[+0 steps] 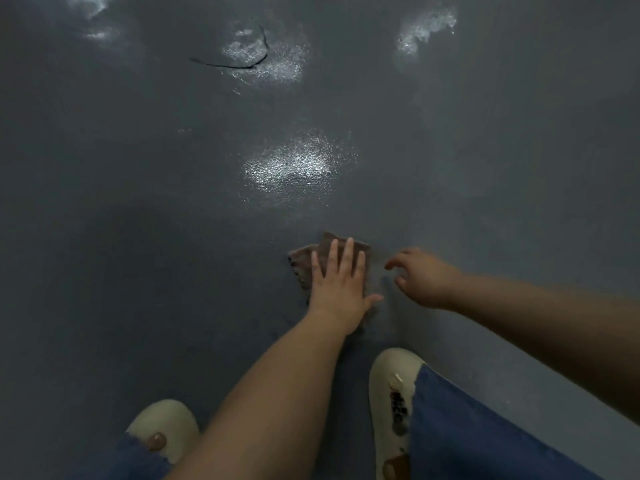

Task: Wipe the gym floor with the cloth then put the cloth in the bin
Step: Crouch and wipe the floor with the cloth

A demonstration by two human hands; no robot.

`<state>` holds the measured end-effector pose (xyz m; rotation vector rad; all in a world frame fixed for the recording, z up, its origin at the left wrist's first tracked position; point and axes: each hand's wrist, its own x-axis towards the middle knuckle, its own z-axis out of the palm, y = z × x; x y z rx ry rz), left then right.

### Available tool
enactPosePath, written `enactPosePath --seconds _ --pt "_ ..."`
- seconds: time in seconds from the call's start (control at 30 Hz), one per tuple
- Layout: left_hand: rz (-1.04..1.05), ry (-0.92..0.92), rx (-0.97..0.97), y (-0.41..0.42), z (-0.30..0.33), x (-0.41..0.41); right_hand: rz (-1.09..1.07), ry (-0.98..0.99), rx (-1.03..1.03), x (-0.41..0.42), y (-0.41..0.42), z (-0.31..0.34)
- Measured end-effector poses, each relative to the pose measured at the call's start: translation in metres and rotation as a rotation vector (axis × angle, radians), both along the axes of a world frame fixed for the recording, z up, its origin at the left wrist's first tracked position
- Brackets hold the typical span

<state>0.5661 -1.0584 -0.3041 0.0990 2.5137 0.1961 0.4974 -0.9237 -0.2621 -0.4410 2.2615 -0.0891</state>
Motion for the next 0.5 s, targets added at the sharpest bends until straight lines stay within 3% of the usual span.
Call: enactPosePath --seconds 0.23,0.5 --pt "-0.149 0.114 -0.034 -0.041 -0.017 -0.004 0.142 -0.124 0.033 0.017 -0.021 0.014" --pt "0.267 0.127 -0.100 -0.119 -0.022 -0.004 0.142 -0.126 0.014 0.027 -0.060 0.018"
